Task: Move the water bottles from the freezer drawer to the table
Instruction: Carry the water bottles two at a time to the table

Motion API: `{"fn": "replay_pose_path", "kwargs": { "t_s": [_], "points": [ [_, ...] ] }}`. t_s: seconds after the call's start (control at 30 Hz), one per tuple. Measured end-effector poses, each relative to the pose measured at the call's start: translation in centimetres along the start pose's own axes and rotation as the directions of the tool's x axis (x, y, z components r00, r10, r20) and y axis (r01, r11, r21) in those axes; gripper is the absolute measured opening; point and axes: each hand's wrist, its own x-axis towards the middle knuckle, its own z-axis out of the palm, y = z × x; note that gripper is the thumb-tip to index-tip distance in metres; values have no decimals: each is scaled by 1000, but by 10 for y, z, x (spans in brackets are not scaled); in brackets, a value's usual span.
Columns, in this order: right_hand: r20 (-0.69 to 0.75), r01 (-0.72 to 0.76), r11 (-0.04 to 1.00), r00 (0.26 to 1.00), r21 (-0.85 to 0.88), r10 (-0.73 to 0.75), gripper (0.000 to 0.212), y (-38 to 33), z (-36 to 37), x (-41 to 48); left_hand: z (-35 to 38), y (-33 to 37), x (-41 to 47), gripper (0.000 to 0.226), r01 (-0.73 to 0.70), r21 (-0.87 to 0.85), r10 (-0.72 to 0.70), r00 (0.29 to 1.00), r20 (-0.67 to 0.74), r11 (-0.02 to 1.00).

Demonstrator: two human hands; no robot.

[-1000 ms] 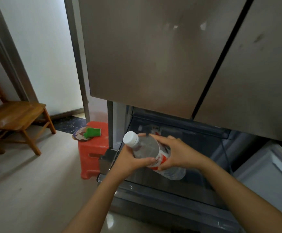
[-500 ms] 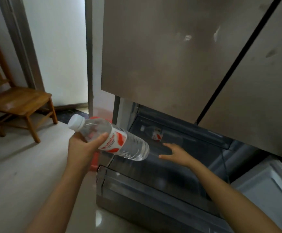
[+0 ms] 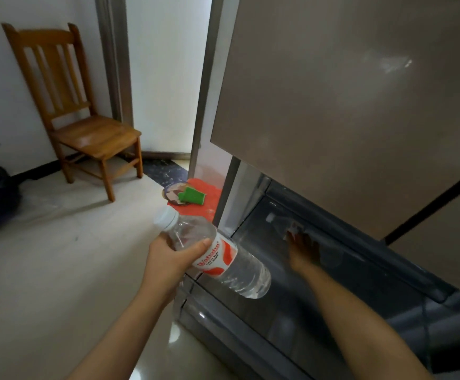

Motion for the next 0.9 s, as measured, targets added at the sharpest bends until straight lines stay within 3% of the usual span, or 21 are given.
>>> {"fn": "replay_pose_path", "kwargs": {
  "t_s": [0.13, 0.37, 0.53, 0.63, 0.73, 0.8, 0.9],
  "points": [
    [-58, -24, 995, 998, 99, 30, 57, -3, 7, 25, 5, -11, 5, 61, 27, 18, -26, 999, -33, 999],
    [-198, -78, 992, 976, 96, 96, 63, 8, 14, 49, 1, -20, 11, 53, 44, 36, -41, 997, -66, 998],
    [-271, -30, 1000, 962, -9, 26, 64, 2, 17, 38, -2, -20, 10, 56, 35, 51, -33, 998, -48, 998],
    [-197, 4, 1000, 980, 2, -3, 63, -4, 15, 12, -2, -19, 9, 57, 35, 94, -35, 999, -8, 995],
    [-319, 71, 996, 944, -62, -87, 69, -4, 7, -19, -2, -15, 11, 59, 20, 145, -28, 998, 52, 989],
    [-326, 81, 996, 943, 20, -70, 67, 0, 1, -42, -2, -12, 12, 61, 23, 170, -35, 997, 66, 985],
    [-337, 64, 944, 940, 324, 52, 67, 7, -11, -77, 2, -4, 11, 70, -7, 157, -12, 993, 114, 988]
  ]
}}
